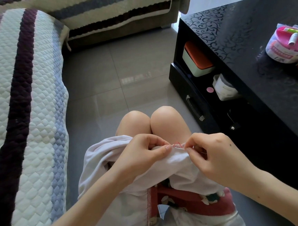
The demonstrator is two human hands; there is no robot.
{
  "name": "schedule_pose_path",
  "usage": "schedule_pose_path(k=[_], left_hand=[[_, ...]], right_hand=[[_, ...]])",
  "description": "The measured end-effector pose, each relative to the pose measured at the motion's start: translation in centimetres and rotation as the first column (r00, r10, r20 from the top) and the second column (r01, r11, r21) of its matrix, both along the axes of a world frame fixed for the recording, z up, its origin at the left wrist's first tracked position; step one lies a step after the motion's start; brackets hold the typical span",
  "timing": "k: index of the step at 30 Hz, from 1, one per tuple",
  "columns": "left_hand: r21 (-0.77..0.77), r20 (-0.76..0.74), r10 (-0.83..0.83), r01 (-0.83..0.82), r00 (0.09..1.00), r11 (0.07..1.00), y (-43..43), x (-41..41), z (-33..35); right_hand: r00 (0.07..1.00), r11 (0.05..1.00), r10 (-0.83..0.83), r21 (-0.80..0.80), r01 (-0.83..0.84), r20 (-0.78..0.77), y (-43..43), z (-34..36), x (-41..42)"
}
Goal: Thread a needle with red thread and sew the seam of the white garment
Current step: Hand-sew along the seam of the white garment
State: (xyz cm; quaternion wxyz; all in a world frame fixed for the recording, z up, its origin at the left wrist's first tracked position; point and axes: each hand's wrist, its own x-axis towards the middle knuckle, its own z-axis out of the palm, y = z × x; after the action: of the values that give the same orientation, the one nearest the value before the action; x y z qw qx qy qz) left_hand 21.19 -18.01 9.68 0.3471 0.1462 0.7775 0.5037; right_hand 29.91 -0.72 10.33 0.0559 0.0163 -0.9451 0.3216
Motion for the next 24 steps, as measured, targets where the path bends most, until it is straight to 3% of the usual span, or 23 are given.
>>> schedule_pose_path(k=[10,18,24], left_hand=[[0.017,-0.019,-0.024,0.024,1.000,1.000,-0.1,0.0,0.2],[0.030,0.030,-0.016,0.016,0.999,0.999,-0.2,0.1,0.0],[0.144,0.177,-0.062,0.037,0.982,0.989,-0.6,-0.3,-0.4]], right_hand=[[1.000,0.999,-0.003,-0.035,0.004,0.016,-0.3,-0.1,-0.2],[0.990,0.954,-0.036,-0.289,0.075,0.138,0.6,-0.2,-0.3],[0.964,0.842,0.005,-0.521,0.139,0.264,0.7,-0.1,-0.7]])
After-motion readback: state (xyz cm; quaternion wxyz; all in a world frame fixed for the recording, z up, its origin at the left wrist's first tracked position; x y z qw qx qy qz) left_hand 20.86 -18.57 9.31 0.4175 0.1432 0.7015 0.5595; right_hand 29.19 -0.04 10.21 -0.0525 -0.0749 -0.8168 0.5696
